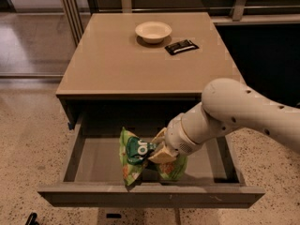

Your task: Pick green rice chip bag from top drawer and place on counter

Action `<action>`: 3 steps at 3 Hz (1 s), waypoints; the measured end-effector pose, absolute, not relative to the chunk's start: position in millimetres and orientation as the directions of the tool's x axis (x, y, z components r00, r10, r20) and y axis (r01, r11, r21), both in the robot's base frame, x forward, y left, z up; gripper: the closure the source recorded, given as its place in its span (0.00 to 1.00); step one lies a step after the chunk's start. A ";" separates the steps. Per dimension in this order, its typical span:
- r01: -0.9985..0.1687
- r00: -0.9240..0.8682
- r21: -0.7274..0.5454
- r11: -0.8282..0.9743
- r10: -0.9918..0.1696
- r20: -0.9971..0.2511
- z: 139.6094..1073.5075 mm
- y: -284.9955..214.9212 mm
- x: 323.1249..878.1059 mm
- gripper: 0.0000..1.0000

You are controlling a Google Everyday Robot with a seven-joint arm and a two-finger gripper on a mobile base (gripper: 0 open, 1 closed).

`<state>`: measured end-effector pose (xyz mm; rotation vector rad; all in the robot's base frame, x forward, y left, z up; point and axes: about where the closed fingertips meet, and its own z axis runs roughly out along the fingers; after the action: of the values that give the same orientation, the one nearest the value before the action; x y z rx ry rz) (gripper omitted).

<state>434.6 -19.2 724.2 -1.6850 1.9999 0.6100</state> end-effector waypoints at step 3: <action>-0.988 0.093 -0.151 -0.003 -0.804 -0.588 814.6 -44.0 393.9 1.00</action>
Offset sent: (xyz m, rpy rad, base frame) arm -0.0532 -0.0341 0.1218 -0.0096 -0.2774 0.1900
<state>393.9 -44.0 814.6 -1.8515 1.7551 0.4583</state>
